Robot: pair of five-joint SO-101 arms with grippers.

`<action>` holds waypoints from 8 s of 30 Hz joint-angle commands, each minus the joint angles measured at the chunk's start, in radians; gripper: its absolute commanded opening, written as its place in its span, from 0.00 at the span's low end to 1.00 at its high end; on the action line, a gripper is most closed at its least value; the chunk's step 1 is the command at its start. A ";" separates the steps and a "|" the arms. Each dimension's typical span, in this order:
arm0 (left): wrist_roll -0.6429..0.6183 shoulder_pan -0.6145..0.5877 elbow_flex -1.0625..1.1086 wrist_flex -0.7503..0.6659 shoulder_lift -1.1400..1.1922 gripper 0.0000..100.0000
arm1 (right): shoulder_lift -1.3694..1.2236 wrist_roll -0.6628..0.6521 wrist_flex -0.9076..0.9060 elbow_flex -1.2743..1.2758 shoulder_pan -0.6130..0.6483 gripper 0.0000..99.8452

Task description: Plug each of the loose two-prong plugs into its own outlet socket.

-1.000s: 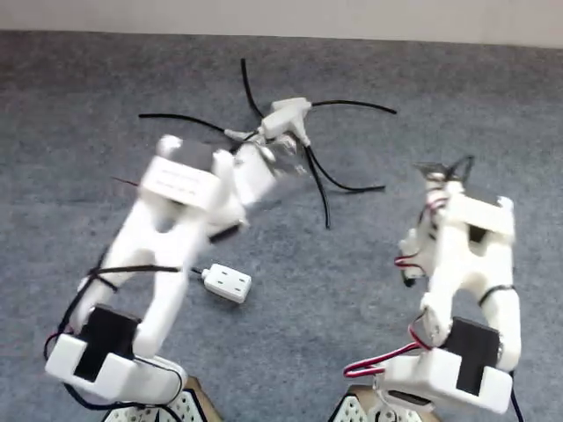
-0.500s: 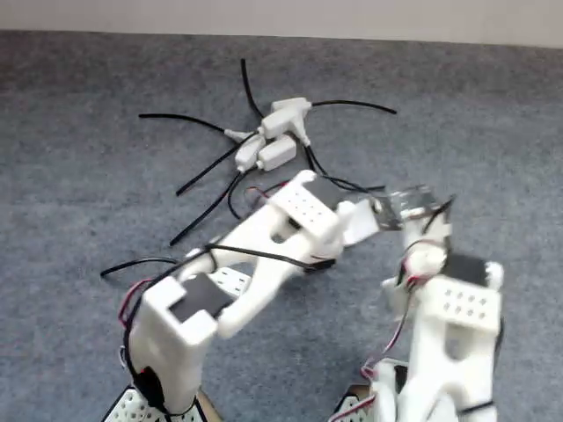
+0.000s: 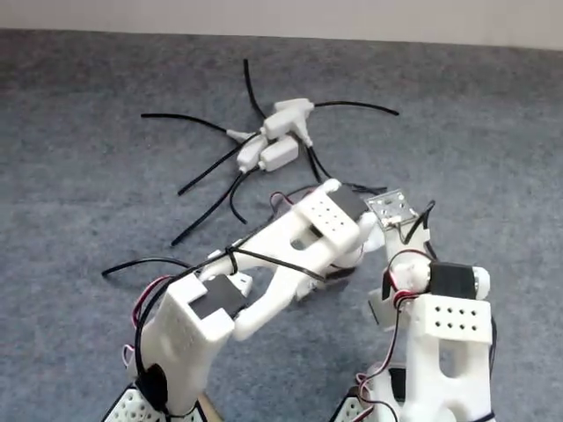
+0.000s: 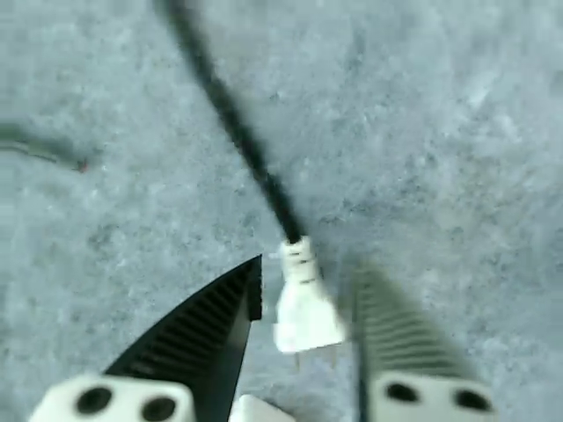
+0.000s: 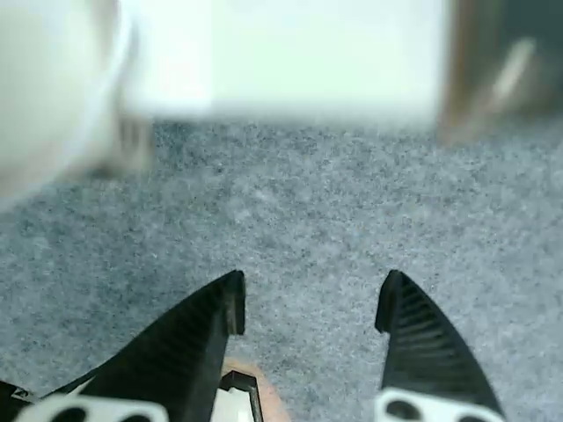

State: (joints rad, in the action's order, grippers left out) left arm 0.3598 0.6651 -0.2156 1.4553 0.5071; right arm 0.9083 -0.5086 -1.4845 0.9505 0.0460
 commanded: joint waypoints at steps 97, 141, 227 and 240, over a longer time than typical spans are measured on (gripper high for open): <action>0.647 -1.819 0.323 -0.270 -0.378 0.26 | -0.751 -0.491 0.627 -0.085 0.545 0.12; 0.034 -0.969 1.400 -0.927 -1.500 0.51 | -0.516 0.404 0.421 -0.446 0.478 0.01; 0.058 -0.966 1.735 -0.753 -2.101 0.53 | -0.021 0.437 0.707 0.001 0.773 0.01; 0.032 -0.998 1.643 -0.753 -2.092 0.53 | -0.012 0.430 0.730 0.065 0.934 0.01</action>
State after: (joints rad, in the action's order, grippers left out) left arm 0.4104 -0.3629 1.4569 0.7035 -1.5827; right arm 0.8700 -0.0637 -0.7756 1.0349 0.9375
